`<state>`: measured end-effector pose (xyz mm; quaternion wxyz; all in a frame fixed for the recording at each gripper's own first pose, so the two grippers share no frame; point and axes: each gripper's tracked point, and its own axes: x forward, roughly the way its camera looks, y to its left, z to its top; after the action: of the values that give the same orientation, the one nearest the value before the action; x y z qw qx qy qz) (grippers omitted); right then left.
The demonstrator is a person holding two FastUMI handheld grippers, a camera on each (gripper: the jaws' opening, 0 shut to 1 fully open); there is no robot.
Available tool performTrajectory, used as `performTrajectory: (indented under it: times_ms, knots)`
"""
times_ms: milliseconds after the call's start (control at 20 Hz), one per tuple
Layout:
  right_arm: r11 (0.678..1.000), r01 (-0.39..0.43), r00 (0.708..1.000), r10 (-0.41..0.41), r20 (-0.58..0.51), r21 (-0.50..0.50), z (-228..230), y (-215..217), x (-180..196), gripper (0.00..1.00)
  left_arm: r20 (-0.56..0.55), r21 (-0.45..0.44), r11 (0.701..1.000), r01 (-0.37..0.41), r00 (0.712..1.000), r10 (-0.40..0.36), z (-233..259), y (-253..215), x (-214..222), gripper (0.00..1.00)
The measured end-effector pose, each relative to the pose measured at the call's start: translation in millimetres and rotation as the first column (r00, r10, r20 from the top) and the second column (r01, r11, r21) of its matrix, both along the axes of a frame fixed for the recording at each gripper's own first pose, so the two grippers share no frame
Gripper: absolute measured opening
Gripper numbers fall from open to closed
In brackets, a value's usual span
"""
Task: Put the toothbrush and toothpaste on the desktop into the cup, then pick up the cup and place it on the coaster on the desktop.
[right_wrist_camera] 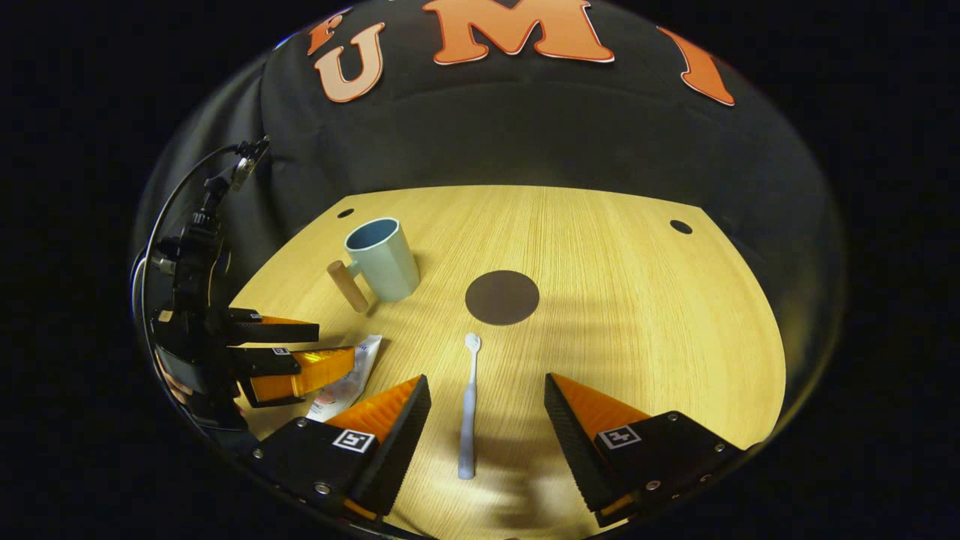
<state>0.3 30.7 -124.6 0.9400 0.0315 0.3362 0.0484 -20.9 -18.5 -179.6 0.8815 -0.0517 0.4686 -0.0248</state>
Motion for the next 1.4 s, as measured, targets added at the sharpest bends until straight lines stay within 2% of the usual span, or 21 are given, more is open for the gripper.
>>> performTrajectory:
  times_ms: [100,150,200,250,300,350,400,500,550,650,750,800,1000,1050,1200,1300,1350,1400]
  knots:
    - [1.000,-0.006,1.000,0.007,-0.024,0.011,-4.6,2.4,0.6,0.92,-0.035,-0.016,1.000,0.004,0.999,-0.004,-1.0,-3.2,-4.0,0.95]
    - [1.000,-0.008,0.999,0.009,-0.041,0.021,-7.1,4.4,0.0,0.92,-0.054,-0.017,1.000,0.001,0.999,-0.002,-0.8,-3.8,-5.7,0.97]
    - [1.000,-0.003,0.998,0.005,-0.058,0.028,-11.3,5.1,0.6,0.92,-0.074,-0.015,1.000,-0.013,0.997,0.011,0.1,-3.4,-8.8,0.93]
    - [1.000,0.008,0.998,-0.006,-0.069,0.030,-14.5,4.8,0.9,0.92,-0.089,-0.021,1.000,-0.017,0.996,0.015,1.6,-5.7,-10.4,0.93]
    - [0.999,0.011,0.997,-0.009,-0.077,0.033,-16.0,5.7,0.6,0.92,-0.101,-0.027,0.999,-0.018,0.995,0.016,1.4,-8.0,-13.1,0.97]
    - [0.999,0.010,0.996,-0.007,-0.086,0.033,-18.6,6.9,1.0,0.92,-0.110,-0.031,0.999,-0.018,0.994,0.014,2.8,-9.0,-13.2,0.93]
    - [0.999,0.011,0.996,-0.008,-0.093,0.031,-20.7,7.1,1.1,0.92,-0.122,-0.029,0.999,-0.024,0.992,0.020,3.1,-7.4,-13.0,0.97]
    - [0.999,0.015,0.994,-0.011,-0.106,0.031,-22.9,6.7,0.9,0.92,-0.173,-0.037,0.998,-0.041,0.984,0.034,2.1,-8.8,-21.3,0.68]
    - [0.999,0.014,0.993,-0.010,-0.116,0.037,-24.4,7.7,1.6,0.92,-0.181,-0.035,0.998,-0.044,0.983,0.037,2.6,-9.4,-21.0,0.58]
    - [0.999,0.021,0.991,-0.014,-0.134,0.048,-26.6,7.8,1.3,0.91,-0.201,-0.032,0.999,-0.040,0.979,0.033,-0.6,-10.9,-21.3,0.66]
    - [0.998,0.029,0.988,-0.019,-0.156,0.060,-28.8,8.0,2.0,0.91,-0.222,-0.021,0.999,-0.034,0.975,0.029,-0.9,-11.3,-24.3,0.63]
    - [0.997,0.030,0.986,-0.018,-0.166,0.069,-29.7,8.9,1.5,0.91,-0.230,-0.014,0.999,-0.033,0.973,0.029,-1.3,-11.3,-23.0,0.53]
    - [0.997,0.025,0.983,-0.010,-0.181,0.076,-32.0,12.3,1.1,0.89,-0.223,-0.013,0.999,-0.041,0.974,0.038,-0.5,-11.8,-19.6,0.56]
    - [0.997,0.022,0.982,-0.007,-0.189,0.076,-33.3,13.3,0.7,0.88,-0.227,-0.015,0.999,-0.034,0.973,0.030,-1.8,-11.4,-19.1,0.49]
    - [0.998,0.013,0.975,0.003,-0.220,0.069,-39.5,16.4,-1.3,0.86,-0.224,-0.019,0.999,-0.031,0.974,0.026,-2.7,-12.0,-20.7,0.49]
    - [0.998,0.005,0.973,0.009,-0.229,0.061,-40.7,17.8,-0.9,0.82,-0.209,-0.028,0.999,-0.036,0.978,0.029,2.2,-12.5,-15.2,0.49]
    - [0.998,0.003,0.973,0.011,-0.233,0.059,-40.3,18.9,-0.8,0.80,-0.217,-0.027,0.999,-0.025,0.976,0.019,-1.0,-12.4,-18.6,0.41]
    - [0.998,-0.002,0.972,0.016,-0.234,0.058,-40.2,19.5,-0.7,0.72,-0.214,-0.031,0.999,-0.030,0.977,0.023,-0.5,-12.0,-18.6,0.39]
